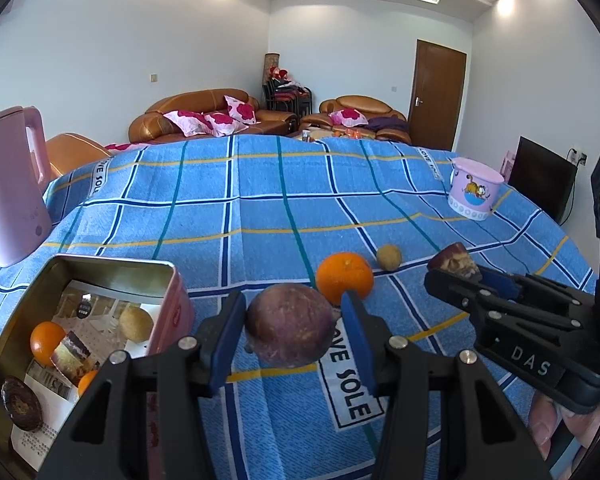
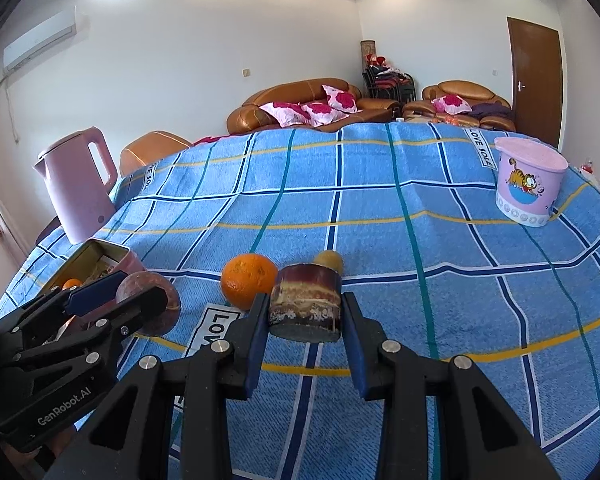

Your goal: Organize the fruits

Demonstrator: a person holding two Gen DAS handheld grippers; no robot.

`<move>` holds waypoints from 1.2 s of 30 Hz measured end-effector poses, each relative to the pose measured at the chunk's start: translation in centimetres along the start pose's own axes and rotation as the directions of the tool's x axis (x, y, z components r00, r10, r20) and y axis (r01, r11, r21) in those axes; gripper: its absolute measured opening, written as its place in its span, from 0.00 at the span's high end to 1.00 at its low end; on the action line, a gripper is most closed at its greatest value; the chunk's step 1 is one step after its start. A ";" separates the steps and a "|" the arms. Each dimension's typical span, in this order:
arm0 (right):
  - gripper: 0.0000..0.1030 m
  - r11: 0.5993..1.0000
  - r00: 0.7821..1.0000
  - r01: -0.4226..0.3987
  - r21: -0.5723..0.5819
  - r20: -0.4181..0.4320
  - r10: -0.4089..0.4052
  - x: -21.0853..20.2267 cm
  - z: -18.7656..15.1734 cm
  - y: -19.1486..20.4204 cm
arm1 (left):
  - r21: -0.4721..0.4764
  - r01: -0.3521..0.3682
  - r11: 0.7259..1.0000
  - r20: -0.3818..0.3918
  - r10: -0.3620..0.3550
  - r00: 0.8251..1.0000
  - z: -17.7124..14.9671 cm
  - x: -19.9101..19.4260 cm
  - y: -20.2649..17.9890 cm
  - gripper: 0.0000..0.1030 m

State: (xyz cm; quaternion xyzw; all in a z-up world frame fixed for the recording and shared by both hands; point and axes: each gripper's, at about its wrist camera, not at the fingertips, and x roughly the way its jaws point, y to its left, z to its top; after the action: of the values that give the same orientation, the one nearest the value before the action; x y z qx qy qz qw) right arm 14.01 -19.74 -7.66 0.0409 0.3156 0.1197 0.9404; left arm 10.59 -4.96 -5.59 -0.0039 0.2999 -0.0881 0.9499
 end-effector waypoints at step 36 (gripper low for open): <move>0.64 0.999 0.989 0.036 -0.024 0.145 -0.033 -2.8 -0.4 0.6 | 0.006 -0.032 0.999 0.112 0.031 0.993 -0.2 -2.0 -0.2 0.50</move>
State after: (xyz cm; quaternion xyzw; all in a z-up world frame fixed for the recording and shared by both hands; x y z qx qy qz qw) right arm 11.48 -19.85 -6.29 0.0315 0.2457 0.1043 0.9632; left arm 8.82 -4.76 -4.56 -0.0005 0.2457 -0.0737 0.9665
